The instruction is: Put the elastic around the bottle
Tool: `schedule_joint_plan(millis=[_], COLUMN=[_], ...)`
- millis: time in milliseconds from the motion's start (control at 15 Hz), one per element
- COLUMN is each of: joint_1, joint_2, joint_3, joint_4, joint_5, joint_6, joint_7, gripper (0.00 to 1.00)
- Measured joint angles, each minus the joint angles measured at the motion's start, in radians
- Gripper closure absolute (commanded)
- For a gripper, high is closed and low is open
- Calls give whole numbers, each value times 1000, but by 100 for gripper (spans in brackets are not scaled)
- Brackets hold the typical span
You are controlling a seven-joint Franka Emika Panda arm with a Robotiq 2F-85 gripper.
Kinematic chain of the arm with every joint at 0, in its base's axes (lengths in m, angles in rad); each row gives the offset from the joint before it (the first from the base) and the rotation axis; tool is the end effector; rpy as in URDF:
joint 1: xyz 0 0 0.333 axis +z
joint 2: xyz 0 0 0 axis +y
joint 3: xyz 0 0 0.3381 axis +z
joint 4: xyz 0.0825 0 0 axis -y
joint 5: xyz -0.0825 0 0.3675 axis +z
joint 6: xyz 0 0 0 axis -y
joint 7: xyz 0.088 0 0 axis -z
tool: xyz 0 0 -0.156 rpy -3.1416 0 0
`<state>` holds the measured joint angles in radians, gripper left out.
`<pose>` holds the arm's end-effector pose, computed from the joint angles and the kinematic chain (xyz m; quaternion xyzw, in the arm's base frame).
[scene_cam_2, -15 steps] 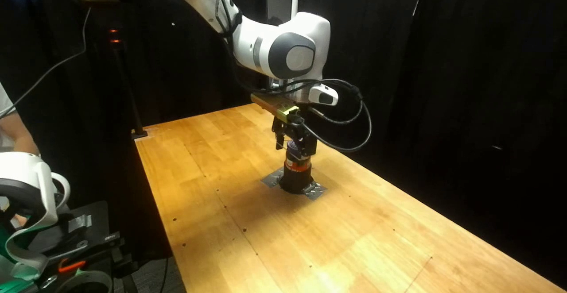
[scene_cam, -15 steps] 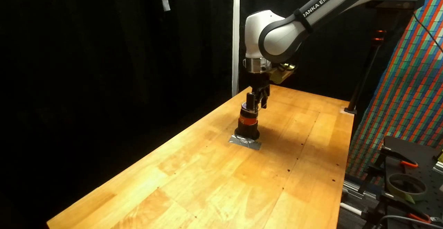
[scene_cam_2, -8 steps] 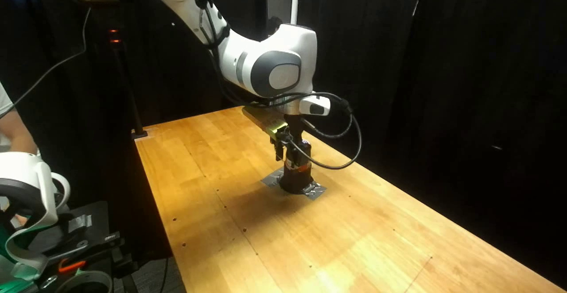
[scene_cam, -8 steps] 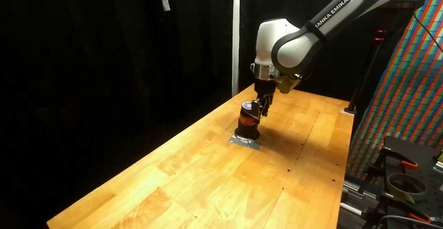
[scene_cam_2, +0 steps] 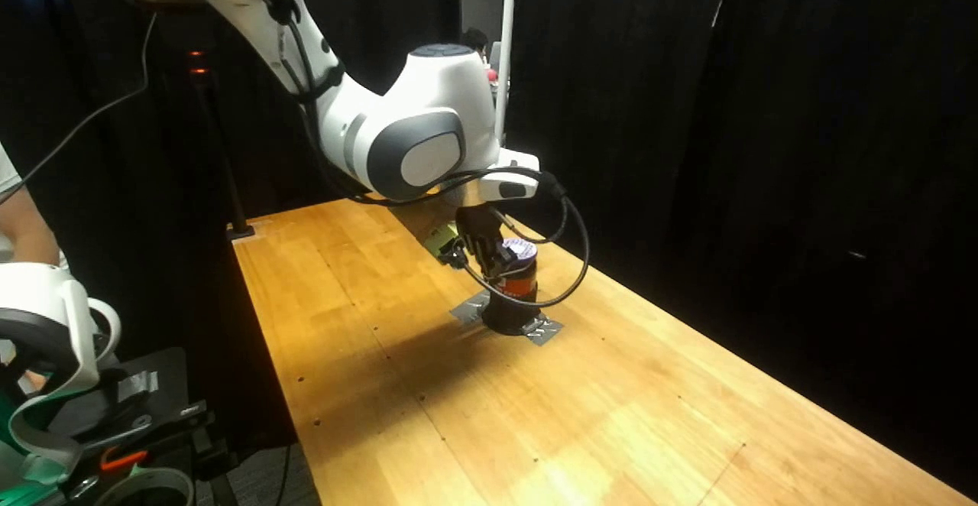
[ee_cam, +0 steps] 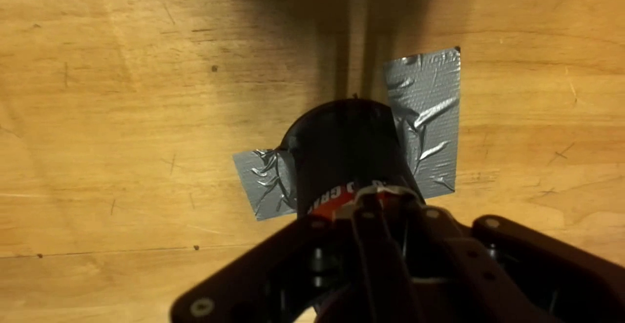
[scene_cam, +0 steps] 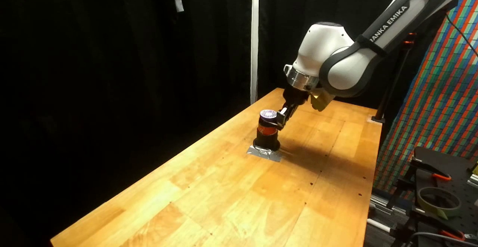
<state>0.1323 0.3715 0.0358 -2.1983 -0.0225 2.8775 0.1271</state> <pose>0.5904 0.1011 0.2318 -0.9878 -0.0283 -0.1515 0.0242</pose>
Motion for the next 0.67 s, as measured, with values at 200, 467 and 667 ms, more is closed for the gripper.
schedule_joint_plan(millis=[200,467,667], joint_1=[21,86,133], joint_2=[-36,-51,-45], joint_3=[-23,-82,-116], joint_4=[-91,-187,-244], joint_5=[-5,-13,-9], joint_6=[160,392,573], joint_7=[11,18,15], gripper=[91,93,93])
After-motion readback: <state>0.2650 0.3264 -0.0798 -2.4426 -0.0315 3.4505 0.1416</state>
